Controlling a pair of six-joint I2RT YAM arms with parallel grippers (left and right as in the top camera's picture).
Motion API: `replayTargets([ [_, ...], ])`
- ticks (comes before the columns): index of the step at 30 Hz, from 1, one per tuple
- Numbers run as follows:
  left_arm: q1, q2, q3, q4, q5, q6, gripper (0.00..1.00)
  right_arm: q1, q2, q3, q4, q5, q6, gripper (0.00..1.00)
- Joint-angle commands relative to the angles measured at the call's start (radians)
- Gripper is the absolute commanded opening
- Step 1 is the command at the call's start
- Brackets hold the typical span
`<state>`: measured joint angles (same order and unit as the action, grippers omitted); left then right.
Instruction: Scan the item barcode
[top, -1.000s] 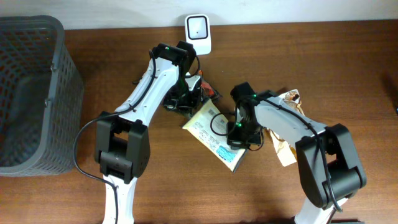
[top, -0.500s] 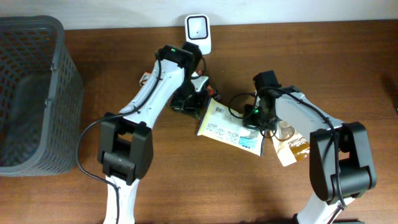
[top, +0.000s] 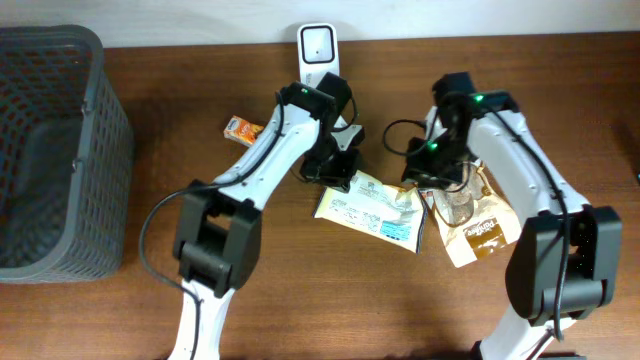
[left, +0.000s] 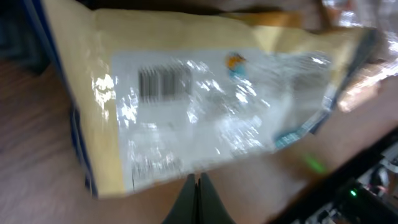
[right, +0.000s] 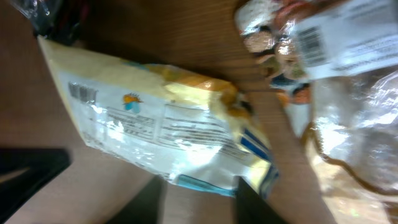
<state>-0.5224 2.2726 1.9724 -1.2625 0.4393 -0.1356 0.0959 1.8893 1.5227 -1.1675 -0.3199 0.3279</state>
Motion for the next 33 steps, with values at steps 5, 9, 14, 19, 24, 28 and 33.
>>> replayTargets([
  [5,-0.005,0.138,0.005,0.068,-0.005,-0.029,0.0,-0.042,-0.019,0.014,-0.06,-0.006,-0.085,0.57],
  [9,0.006,0.14,0.005,0.015,-0.308,-0.307,0.0,-0.029,-0.018,0.009,-0.063,-0.006,-0.085,0.58],
  [14,0.055,0.14,0.005,-0.045,-0.38,-0.44,0.0,0.02,-0.018,-0.018,-0.027,-0.021,-0.084,0.64],
  [19,0.08,0.14,0.005,-0.071,-0.38,-0.44,0.0,0.076,-0.018,-0.063,0.039,-0.018,-0.05,0.72],
  [24,0.1,0.113,0.006,-0.092,-0.38,-0.431,0.0,0.087,-0.018,-0.077,0.046,-0.016,-0.02,0.21],
  [28,0.113,0.043,0.006,-0.085,-0.377,-0.386,0.0,0.087,-0.018,-0.121,0.065,0.08,0.048,0.14],
  [33,0.113,0.0,0.006,-0.077,-0.377,-0.386,0.0,0.093,-0.018,-0.254,0.229,0.035,0.134,0.14],
])
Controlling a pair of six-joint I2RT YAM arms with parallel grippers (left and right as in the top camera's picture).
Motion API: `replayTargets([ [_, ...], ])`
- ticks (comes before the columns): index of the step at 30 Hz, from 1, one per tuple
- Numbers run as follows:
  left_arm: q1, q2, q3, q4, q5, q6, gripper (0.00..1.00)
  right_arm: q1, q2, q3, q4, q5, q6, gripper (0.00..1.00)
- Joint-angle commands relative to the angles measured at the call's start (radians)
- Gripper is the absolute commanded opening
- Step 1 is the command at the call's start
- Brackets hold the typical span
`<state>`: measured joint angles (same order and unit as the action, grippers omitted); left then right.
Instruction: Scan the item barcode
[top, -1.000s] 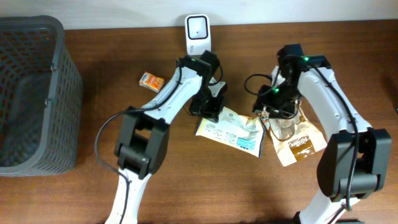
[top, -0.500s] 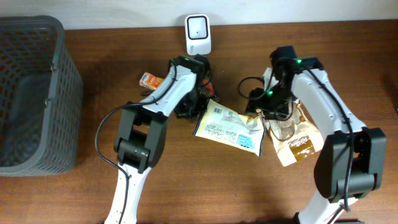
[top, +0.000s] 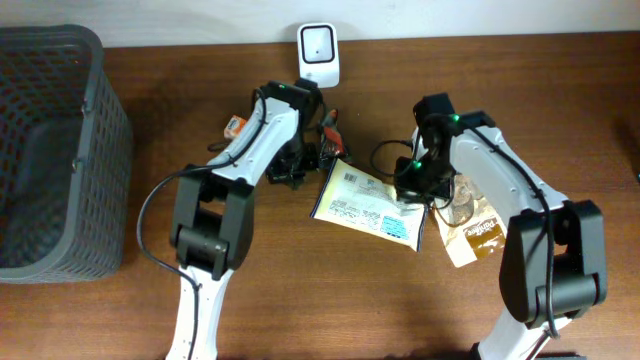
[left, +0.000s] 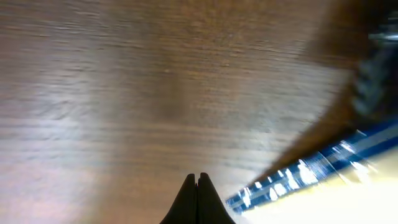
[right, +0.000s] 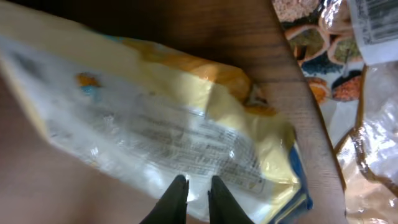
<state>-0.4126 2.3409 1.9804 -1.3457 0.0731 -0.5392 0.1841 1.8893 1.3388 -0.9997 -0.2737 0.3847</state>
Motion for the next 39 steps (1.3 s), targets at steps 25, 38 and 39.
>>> replayTargets([
  [25,0.053,-0.069,-0.002,-0.109,0.276,0.417,0.0,0.095,0.045,0.115,0.052,-0.217,0.013,0.22],
  [38,0.072,-0.069,-0.002,-0.069,0.087,0.278,0.0,0.281,0.048,-0.087,0.082,-0.134,0.201,0.06],
  [39,0.078,-0.069,-0.002,-0.07,0.087,0.278,0.0,0.281,0.048,-0.095,0.094,-0.133,0.206,0.06],
])
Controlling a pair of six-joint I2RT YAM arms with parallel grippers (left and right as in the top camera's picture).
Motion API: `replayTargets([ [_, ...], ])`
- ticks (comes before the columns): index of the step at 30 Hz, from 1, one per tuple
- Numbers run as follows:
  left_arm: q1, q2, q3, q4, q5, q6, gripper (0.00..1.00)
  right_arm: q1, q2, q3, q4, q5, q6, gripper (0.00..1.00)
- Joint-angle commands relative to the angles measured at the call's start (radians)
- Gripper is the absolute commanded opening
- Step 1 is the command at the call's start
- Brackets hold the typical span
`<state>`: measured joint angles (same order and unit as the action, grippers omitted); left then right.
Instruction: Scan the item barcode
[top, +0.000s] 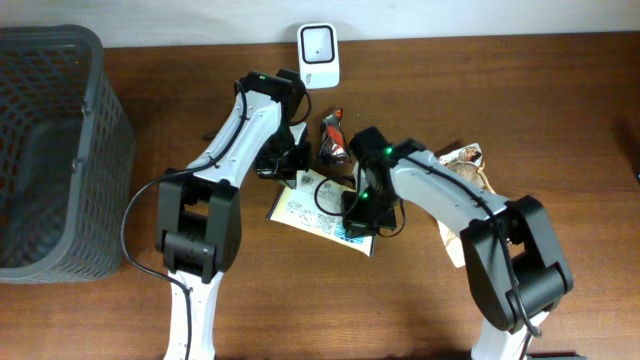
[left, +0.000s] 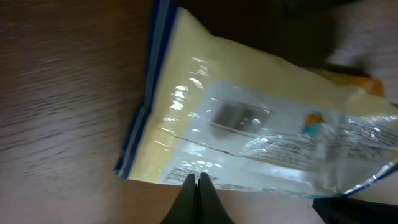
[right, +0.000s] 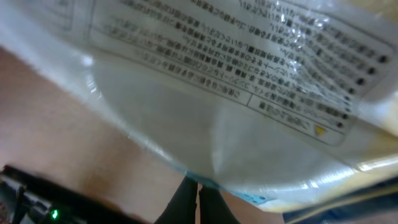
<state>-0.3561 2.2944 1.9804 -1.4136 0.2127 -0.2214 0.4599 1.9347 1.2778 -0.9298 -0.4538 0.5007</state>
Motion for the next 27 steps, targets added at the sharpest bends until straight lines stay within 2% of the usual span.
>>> replayTargets([
  [1,0.028,-0.023,-0.002,-0.004,-0.053,-0.04,0.0,0.005,0.002,-0.038,0.033,0.049,0.089,0.06],
  [6,0.051,-0.023,-0.002,-0.013,-0.052,-0.04,0.0,-0.024,0.002,-0.04,0.08,0.178,0.129,0.1],
  [10,0.047,-0.023,-0.002,-0.04,-0.053,-0.039,0.0,-0.055,0.002,-0.04,0.14,0.203,0.117,0.11],
  [14,0.039,-0.023,-0.002,-0.05,-0.048,-0.04,0.0,-0.063,0.002,-0.039,0.14,0.159,0.06,0.09],
  [15,0.039,-0.025,-0.002,-0.07,-0.026,-0.04,0.0,-0.063,0.002,-0.036,0.13,0.128,0.048,0.04],
  [27,0.044,-0.072,-0.002,-0.092,-0.014,-0.039,0.0,-0.063,-0.065,0.092,0.097,0.039,-0.027,0.04],
])
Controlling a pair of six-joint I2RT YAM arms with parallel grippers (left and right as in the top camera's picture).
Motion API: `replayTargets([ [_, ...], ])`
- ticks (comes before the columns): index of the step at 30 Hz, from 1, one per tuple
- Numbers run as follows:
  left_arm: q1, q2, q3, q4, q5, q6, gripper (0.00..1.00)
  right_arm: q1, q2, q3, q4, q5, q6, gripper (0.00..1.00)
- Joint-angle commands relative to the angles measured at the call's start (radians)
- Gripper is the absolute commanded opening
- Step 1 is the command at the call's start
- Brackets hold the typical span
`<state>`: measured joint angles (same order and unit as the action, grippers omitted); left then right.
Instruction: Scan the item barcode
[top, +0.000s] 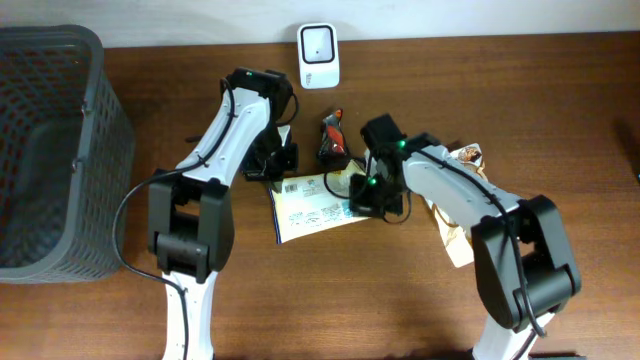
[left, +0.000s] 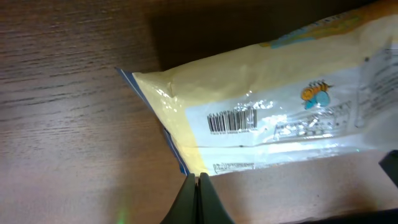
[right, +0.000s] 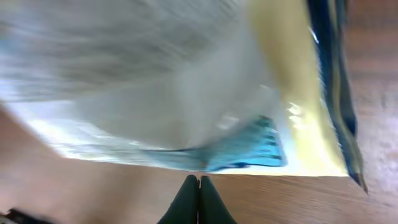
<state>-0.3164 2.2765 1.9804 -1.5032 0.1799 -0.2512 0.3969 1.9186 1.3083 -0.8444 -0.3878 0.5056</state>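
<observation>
A yellow snack packet (top: 306, 208) lies flat on the table, label side up. Its barcode (left: 231, 121) shows plainly in the left wrist view. The white scanner (top: 317, 42) stands at the back edge, well beyond the packet. My left gripper (left: 198, 180) is shut, tips at the packet's near-left corner (top: 270, 170). My right gripper (right: 199, 181) is shut too, tips against the packet's teal-printed right end (top: 362, 203). Nothing shows between either pair of fingers.
A dark mesh basket (top: 95, 120) fills the left side. A small dark wrapper (top: 331, 140) lies just behind the packet. A brown clear-window bag (top: 468, 225) lies to the right under my right arm.
The packet has turned, its right end now swung toward the back, and sits slightly further left. My right gripper has moved back with that end. My left gripper is a little further left.
The packet first lay right of centre, next to the brown bag, with my right gripper open over it. Then my right gripper was nearly shut at its right end. By the last moment the packet sat further left, and now it is turned with its barcode under my left wrist.
</observation>
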Motion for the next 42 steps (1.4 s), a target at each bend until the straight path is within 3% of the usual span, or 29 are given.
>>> replayTargets([
  [1,0.004,-0.053,-0.003,-0.002,0.028,-0.01,0.0,0.0,-0.049,0.064,0.034,-0.027,-0.044,0.05],
  [6,-0.023,-0.053,-0.028,0.003,0.113,0.021,0.0,0.0,-0.03,0.063,0.121,-0.023,-0.044,0.04],
  [16,-0.06,-0.053,-0.277,0.243,0.112,-0.033,0.0,0.0,0.09,0.063,0.122,-0.01,-0.019,0.04],
  [20,-0.06,-0.053,-0.34,0.311,0.037,-0.054,0.0,0.0,0.12,0.063,0.088,0.159,0.028,0.04],
  [27,-0.053,-0.053,-0.353,0.287,-0.253,-0.18,0.0,-0.015,0.134,0.063,-0.085,0.386,0.108,0.04],
  [38,0.034,-0.081,-0.187,0.181,-0.256,-0.17,0.0,-0.025,-0.058,0.065,-0.174,0.4,0.117,0.04],
  [41,0.038,-0.091,-0.145,0.179,-0.252,-0.171,0.0,-0.025,-0.108,0.066,-0.109,0.369,0.034,0.37],
  [42,0.038,-0.091,-0.145,0.185,-0.251,-0.171,0.0,-0.025,-0.109,0.066,-0.084,0.341,0.001,0.53],
])
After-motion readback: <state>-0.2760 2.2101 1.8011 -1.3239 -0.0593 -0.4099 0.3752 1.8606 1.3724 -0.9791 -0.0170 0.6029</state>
